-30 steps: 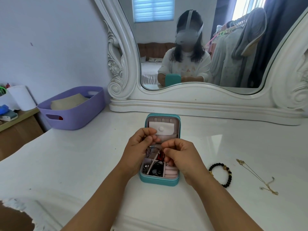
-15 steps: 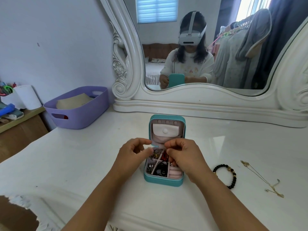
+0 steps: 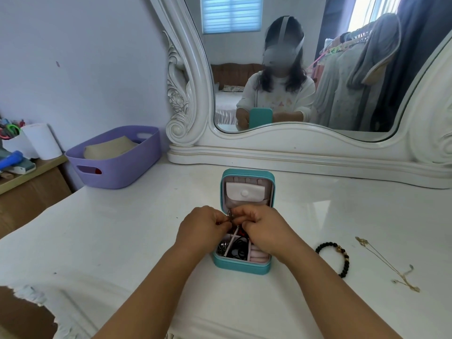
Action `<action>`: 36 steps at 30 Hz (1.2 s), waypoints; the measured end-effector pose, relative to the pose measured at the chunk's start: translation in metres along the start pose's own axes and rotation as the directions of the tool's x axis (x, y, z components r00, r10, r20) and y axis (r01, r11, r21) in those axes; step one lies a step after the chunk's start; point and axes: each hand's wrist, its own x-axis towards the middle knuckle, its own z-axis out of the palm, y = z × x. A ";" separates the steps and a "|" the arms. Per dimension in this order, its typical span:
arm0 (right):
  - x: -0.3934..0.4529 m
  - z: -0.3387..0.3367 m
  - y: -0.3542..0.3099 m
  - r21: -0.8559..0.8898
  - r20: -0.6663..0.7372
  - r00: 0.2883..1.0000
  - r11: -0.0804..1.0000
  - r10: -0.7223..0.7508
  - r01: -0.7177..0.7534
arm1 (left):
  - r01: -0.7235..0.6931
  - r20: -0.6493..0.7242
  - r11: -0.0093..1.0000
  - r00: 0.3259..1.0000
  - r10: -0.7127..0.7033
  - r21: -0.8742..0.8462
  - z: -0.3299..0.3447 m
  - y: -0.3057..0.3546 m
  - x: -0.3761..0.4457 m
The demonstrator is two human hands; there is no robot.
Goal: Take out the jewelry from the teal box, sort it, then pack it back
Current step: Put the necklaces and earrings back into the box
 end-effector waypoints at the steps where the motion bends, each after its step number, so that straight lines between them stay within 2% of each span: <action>1: 0.001 0.000 -0.001 -0.013 0.020 1.000 1.000 0.001 0.000 | -0.027 0.047 0.999 0.999 0.026 0.040 -0.001 -0.001 0.000; 4: 0.001 -0.001 -0.002 0.003 0.028 1.000 1.000 -0.005 0.005 | -0.050 0.081 0.998 0.995 0.054 -0.044 -0.007 -0.005 -0.004; 7: -0.002 -0.006 -0.001 0.111 -0.030 1.000 0.994 -0.006 0.010 | -0.003 -0.042 0.968 0.999 -0.007 -0.249 -0.009 -0.007 -0.007; 10: -0.003 -0.008 0.001 0.161 -0.088 0.996 0.986 -0.023 0.037 | -0.026 -0.124 0.936 0.992 -0.019 -0.352 -0.005 -0.008 -0.005; 13: -0.005 -0.006 0.002 0.097 -0.105 0.993 0.994 -0.044 0.054 | -0.093 -0.151 0.935 0.988 0.044 -0.341 0.001 -0.007 -0.005; 17: -0.004 -0.006 0.001 0.008 0.034 0.997 0.997 -0.076 0.076 | -0.152 -0.025 0.978 0.988 0.150 -0.144 0.004 -0.007 0.001; 20: -0.009 -0.012 -0.001 0.070 0.013 0.995 0.992 -0.102 0.100 | -0.195 0.043 0.978 0.979 0.198 -0.072 0.001 -0.007 0.000; 21: -0.013 -0.015 -0.002 0.094 -0.026 0.993 0.989 -0.112 0.114 | -0.202 0.019 0.977 0.979 0.204 -0.068 -0.001 -0.006 -0.001; 23: -0.022 -0.023 -0.002 0.140 -0.084 0.988 0.980 -0.129 0.140 | -0.209 -0.110 0.974 0.974 0.200 -0.083 -0.003 0.000 -0.007; 26: -0.040 -0.039 0.003 0.133 -0.161 0.980 0.981 -0.116 0.138 | -0.289 -0.281 0.939 0.931 0.231 -0.186 -0.003 0.023 -0.020; 29: -0.057 -0.063 0.015 0.036 -0.302 0.951 0.996 -0.065 0.080 | -0.405 -0.204 0.899 0.906 0.371 -0.164 0.012 0.053 -0.035; 32: -0.076 -0.094 0.034 0.092 -0.428 0.903 0.996 0.038 0.001 | -0.505 -0.041 0.851 0.862 0.505 -0.146 0.035 0.082 -0.043; 36: -0.098 -0.134 0.063 0.066 -0.526 0.832 0.984 0.174 -0.164 | -0.414 0.208 0.908 0.885 0.417 -0.057 0.070 0.109 -0.037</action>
